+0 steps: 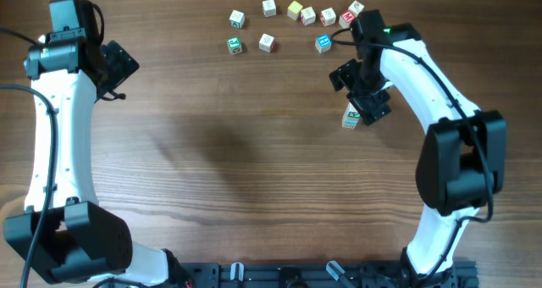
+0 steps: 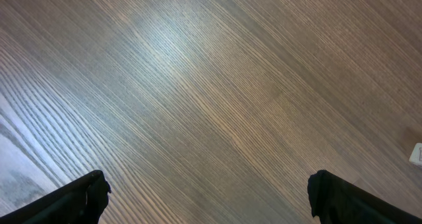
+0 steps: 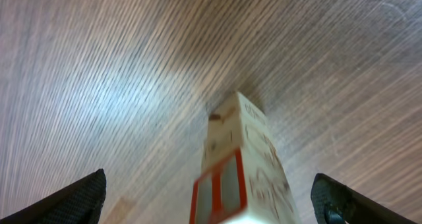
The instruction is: Form a tower
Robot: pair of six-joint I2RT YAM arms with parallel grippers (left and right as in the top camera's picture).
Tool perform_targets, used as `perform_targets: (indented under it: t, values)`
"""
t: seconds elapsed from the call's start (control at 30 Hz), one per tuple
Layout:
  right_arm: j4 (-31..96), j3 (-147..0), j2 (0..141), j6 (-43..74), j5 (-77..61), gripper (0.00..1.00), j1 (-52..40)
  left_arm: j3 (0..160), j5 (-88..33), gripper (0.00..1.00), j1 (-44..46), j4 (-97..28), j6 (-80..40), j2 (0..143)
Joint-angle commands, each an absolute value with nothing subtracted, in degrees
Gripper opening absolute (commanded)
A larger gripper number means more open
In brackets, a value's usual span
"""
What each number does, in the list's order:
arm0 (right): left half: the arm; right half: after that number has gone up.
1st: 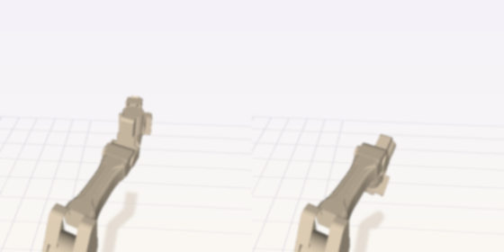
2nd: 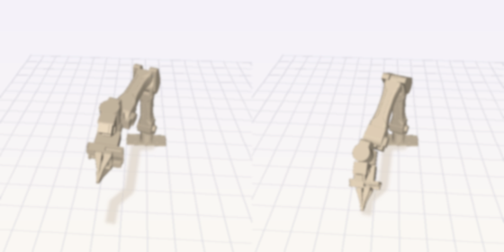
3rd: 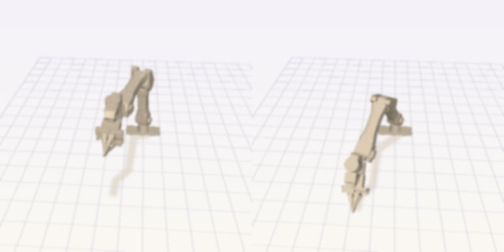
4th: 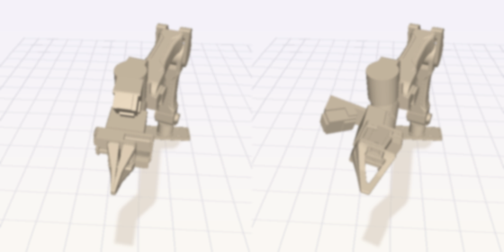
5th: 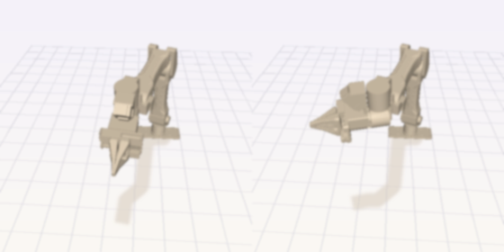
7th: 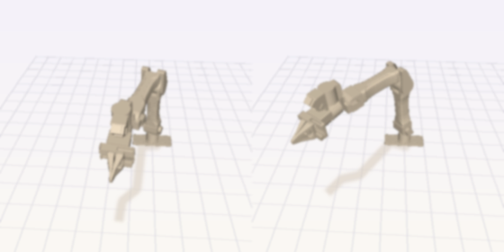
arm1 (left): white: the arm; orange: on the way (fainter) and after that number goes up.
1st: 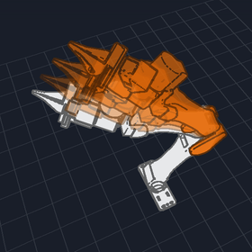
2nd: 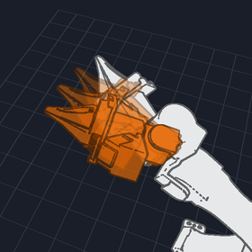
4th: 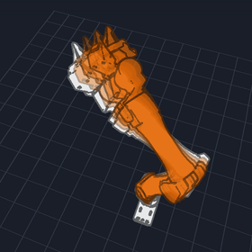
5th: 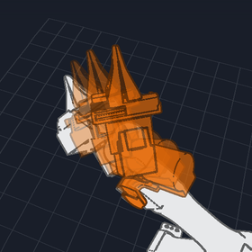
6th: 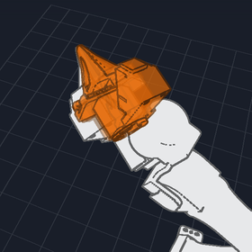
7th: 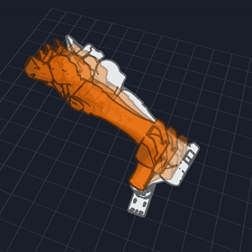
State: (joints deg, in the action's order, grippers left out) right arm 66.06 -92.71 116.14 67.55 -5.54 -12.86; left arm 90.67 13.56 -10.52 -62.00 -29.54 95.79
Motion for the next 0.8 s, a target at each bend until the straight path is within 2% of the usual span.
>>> perform_targets:
  t: [0.0, 0.1, 0.23, 0.33, 0.63, 0.77]
  values:
    - [70.7, -92.8, 110.6, 59.0, -6.4, 1.0, -12.8, 90.4, 13.5, 1.0, -10.7, -62.0, -30.5, 96.3]
    - [74.3, -92.8, 102.6, 47.0, -6.4, 1.0, -12.8, 90.4, 13.5, 1.0, -10.7, -62.0, -30.5, 96.3]
    - [74.2, -92.8, 96.8, 43.4, -2.1, 1.0, -12.8, 90.4, 13.5, 1.0, -10.7, -62.0, -30.5, 96.3]
    - [73.8, -92.7, 97.1, 35.7, -1.6, 1.0, -12.8, 90.4, 13.5, 1.0, -10.7, -62.0, -30.5, 96.3]
    - [70.5, -92.2, 108.2, 21.3, 2.6, 1.0, -12.8, 90.4, 13.5, 1.0, -10.7, -62.0, -30.5, 96.3]
    - [67.9, -92.2, 114.4, 18.0, -3.2, 1.0, -12.8, 90.4, 13.5, 1.0, -10.7, -62.0, -30.5, 96.3]
